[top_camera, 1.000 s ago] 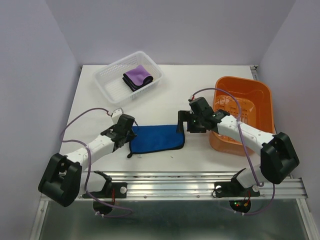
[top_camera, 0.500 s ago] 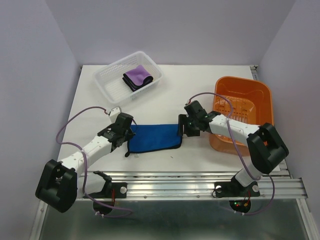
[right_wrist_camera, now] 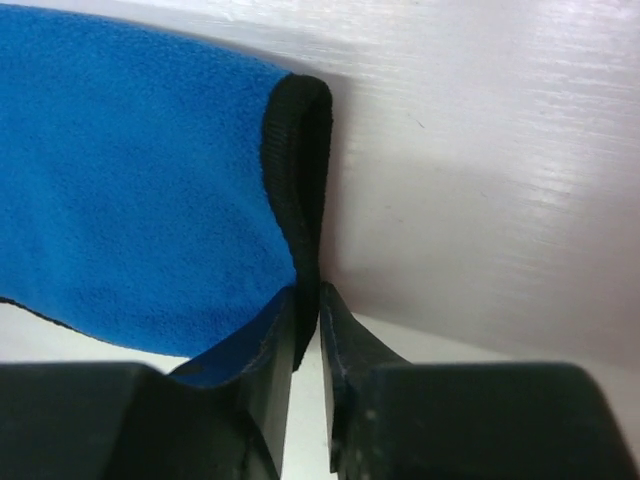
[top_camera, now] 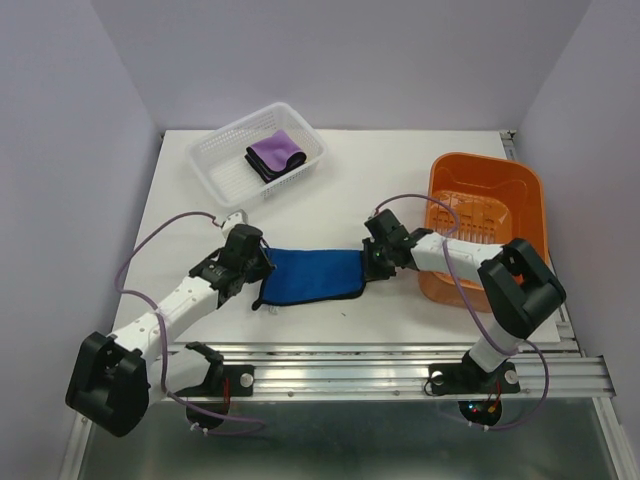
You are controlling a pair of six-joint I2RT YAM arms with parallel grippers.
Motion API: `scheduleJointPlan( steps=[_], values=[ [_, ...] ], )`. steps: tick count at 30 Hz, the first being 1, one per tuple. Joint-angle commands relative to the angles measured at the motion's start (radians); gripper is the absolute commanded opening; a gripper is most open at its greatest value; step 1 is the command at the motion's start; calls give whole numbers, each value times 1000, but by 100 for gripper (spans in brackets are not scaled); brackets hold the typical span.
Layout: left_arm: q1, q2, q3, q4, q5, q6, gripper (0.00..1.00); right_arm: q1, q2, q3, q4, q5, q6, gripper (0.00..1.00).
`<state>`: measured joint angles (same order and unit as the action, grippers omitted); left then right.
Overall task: Fold and stack the towels
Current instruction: Fold the towel
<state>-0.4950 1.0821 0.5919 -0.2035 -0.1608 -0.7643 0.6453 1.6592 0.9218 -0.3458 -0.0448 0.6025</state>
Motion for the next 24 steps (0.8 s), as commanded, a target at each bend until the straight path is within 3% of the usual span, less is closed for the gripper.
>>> scheduleJointPlan(
  steps=[1,17,24],
  values=[
    [4,-57,29,67,87,3,0,14,20,-29,50,-18,6,20],
    [-17,-70,-20,238,274,-87,0,62,97,-34,195,-122,8,16],
    [-42,-11,-20,271,215,-127,0,89,131,-37,240,-148,31,16]
  ],
)
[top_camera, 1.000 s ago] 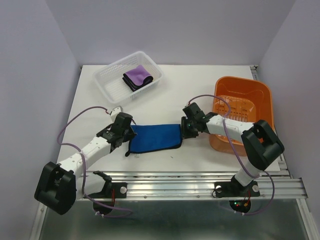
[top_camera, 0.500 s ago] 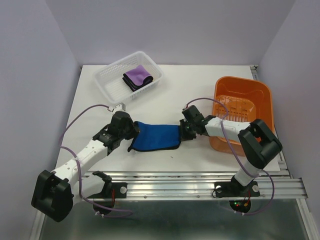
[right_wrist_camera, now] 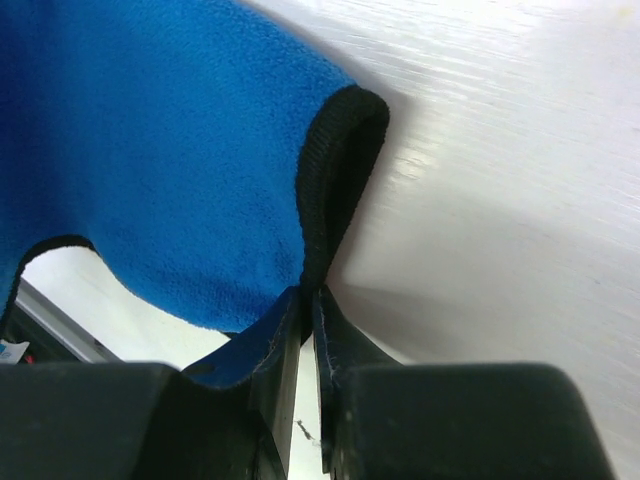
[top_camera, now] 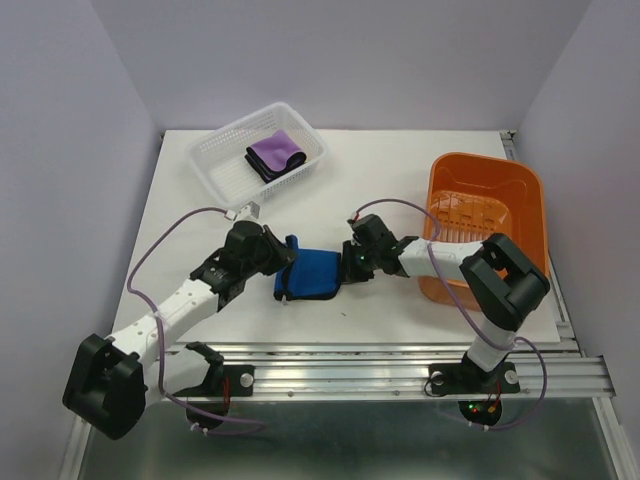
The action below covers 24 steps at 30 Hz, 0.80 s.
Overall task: Fold and stack the towels
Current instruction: Fold the towel
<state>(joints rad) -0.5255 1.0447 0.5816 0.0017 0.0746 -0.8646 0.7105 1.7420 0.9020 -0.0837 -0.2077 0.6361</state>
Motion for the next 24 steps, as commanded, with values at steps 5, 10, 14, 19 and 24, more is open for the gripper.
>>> scheduleJointPlan(
  steps=[5,10,14,19,24],
  values=[
    [-48,98,18,106,-15,-31,0,29,51,-20,1,4,2,16],
    [-76,196,52,142,1,-37,0,32,51,-23,13,-16,2,17],
    [-100,261,86,175,10,-42,0,32,57,-26,9,-13,-3,17],
    [-137,323,118,187,2,-56,0,32,59,-28,9,-10,1,18],
    [-154,362,133,187,-24,-70,0,32,59,-28,7,-12,-1,18]
  ],
)
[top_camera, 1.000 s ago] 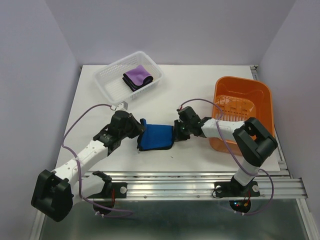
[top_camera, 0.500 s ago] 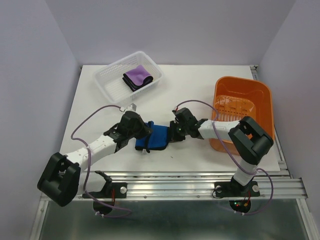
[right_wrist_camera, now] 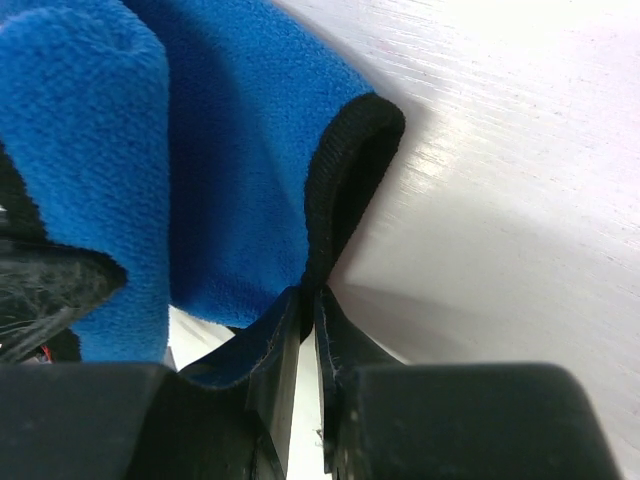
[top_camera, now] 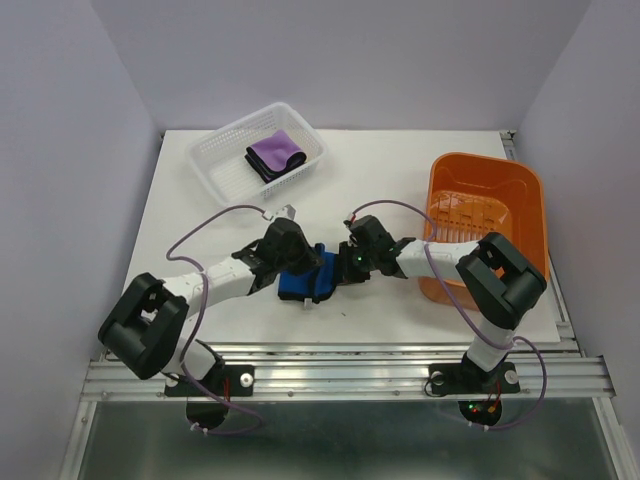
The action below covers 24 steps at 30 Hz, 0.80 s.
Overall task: Fold and stack the towels
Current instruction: Fold the towel
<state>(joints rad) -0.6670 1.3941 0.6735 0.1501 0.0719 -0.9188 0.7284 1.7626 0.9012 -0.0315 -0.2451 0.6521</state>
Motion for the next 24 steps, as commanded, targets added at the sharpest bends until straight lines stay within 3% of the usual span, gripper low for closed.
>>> scheduleJointPlan(
  steps=[1,19,20,21,24],
  values=[
    [-14,28,47,36,-30,-14,0,14,37,-28,-45,23,-17,18],
    [-39,155,116,16,-58,-14,2,14,12,-45,-68,44,-9,21],
    [-42,152,115,17,-57,-9,11,14,8,-47,-71,47,-6,22],
    [-45,146,116,14,-57,-8,28,16,2,-45,-77,59,-5,23],
    [-54,108,115,6,-57,-2,53,14,-26,-50,-110,87,4,25]
  ],
)
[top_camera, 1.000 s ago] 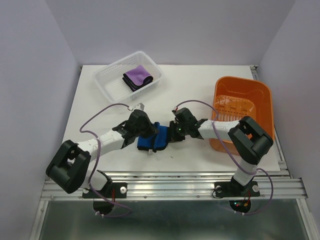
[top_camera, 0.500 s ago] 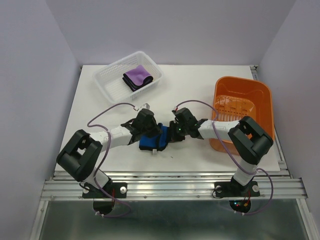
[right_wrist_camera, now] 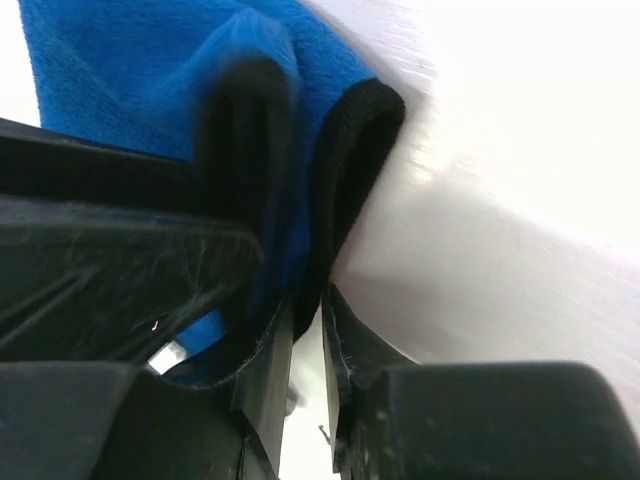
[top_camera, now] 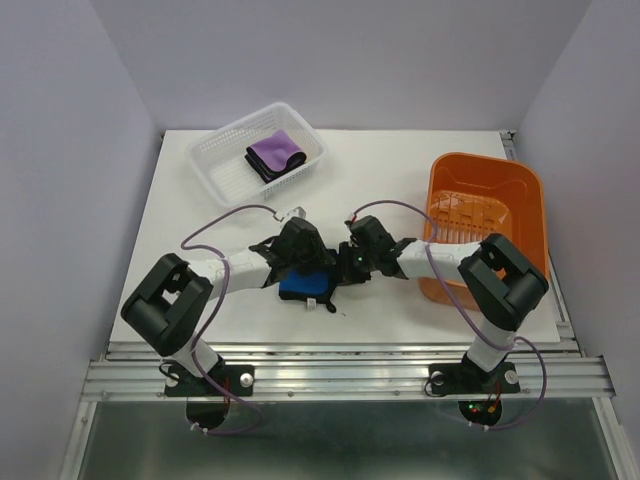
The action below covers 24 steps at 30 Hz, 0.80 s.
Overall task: Fold and stack the towels
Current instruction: Fold the towel
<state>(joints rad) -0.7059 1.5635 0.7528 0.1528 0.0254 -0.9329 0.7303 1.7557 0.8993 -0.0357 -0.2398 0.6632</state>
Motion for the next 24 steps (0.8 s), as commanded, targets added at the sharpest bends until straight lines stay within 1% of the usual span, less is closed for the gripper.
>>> scheduleJointPlan(
  steps=[1,2,3,4,6,8,9,10,11,12,13,14,15,16,17,18,21,22,24],
  values=[
    [-18,-72,34,4,-9,16,65,12,-30,-49,-113,106,-4,26],
    [-18,-97,33,-1,-8,23,71,12,-48,-54,-128,117,4,28],
    [-20,-111,33,-2,-8,23,75,12,-61,-59,-135,129,10,30],
    [-23,-135,30,-9,-8,29,77,12,-73,-62,-141,149,19,33],
    [-24,-164,26,-18,-13,40,78,14,-114,-74,-161,175,22,34],
    [-24,-209,22,-32,-16,57,81,12,-162,-89,-184,195,32,35],
    [-24,-223,23,-41,-18,66,88,12,-176,-95,-190,210,36,35],
    [-24,-256,22,-53,-51,89,91,14,-194,-100,-196,218,36,38],
    [-24,-270,17,-76,-67,107,98,12,-209,-105,-204,218,36,41],
    [-23,-286,19,-100,-88,120,99,12,-237,-112,-205,217,35,43],
    [-24,-311,20,-151,-151,131,99,14,-251,-115,-202,212,24,49],
    [-23,-327,20,-177,-178,141,99,12,-265,-122,-196,206,16,53],
    [-21,-356,19,-199,-220,144,99,14,-292,-129,-190,192,12,60],
    [-21,-356,16,-216,-234,147,99,12,-301,-129,-185,186,1,60],
    [-21,-385,5,-235,-245,158,99,14,-311,-129,-175,178,-20,68],
    [-15,-411,-10,-261,-272,149,99,15,-318,-117,-170,165,-37,71],
    [-1,-451,-35,-285,-291,138,99,35,-311,-89,-145,151,-60,80],
    [9,-476,-53,-300,-301,125,99,41,-291,-70,-136,151,-71,85],
    [20,-503,-78,-305,-305,112,99,52,-262,-43,-135,152,-77,89]
  ],
)
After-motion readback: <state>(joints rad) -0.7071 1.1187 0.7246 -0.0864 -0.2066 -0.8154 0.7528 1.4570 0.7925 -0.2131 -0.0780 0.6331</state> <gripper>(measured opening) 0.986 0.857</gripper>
